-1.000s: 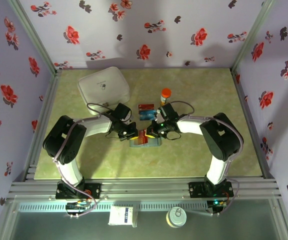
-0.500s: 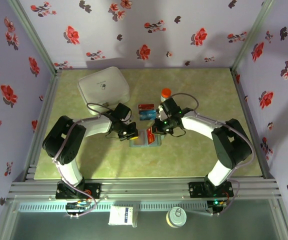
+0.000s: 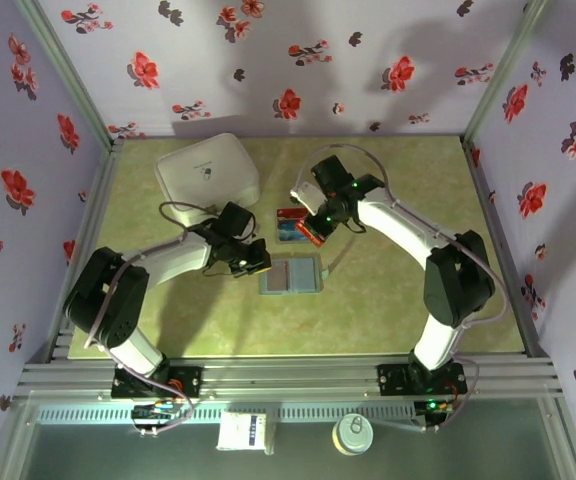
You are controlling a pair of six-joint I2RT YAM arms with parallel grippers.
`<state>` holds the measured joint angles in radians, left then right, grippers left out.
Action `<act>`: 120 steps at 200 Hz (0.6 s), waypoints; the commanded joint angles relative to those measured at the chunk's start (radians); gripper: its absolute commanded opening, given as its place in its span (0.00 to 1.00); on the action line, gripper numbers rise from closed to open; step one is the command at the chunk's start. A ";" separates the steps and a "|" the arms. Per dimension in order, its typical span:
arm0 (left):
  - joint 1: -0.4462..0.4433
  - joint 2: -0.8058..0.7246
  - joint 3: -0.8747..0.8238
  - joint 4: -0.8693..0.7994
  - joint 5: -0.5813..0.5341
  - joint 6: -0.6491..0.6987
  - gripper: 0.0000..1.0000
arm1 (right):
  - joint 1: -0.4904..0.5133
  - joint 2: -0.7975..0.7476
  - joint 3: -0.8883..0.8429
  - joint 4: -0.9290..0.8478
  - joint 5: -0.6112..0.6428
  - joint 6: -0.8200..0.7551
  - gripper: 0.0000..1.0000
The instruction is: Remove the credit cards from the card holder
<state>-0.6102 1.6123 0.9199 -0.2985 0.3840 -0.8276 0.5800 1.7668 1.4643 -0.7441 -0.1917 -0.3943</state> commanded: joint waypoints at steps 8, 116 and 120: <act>0.019 -0.051 -0.056 -0.025 -0.028 0.018 0.06 | -0.008 0.093 0.157 -0.145 0.089 -0.387 0.00; 0.044 -0.132 -0.148 -0.018 -0.039 -0.003 0.06 | -0.017 0.455 0.718 -0.374 0.008 -0.595 0.00; 0.046 -0.133 -0.149 -0.019 -0.039 -0.004 0.06 | -0.017 0.465 0.726 -0.376 0.006 -0.597 0.00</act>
<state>-0.5755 1.5059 0.7895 -0.3035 0.3580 -0.8291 0.5713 2.1769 2.1220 -1.0531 -0.1612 -0.9417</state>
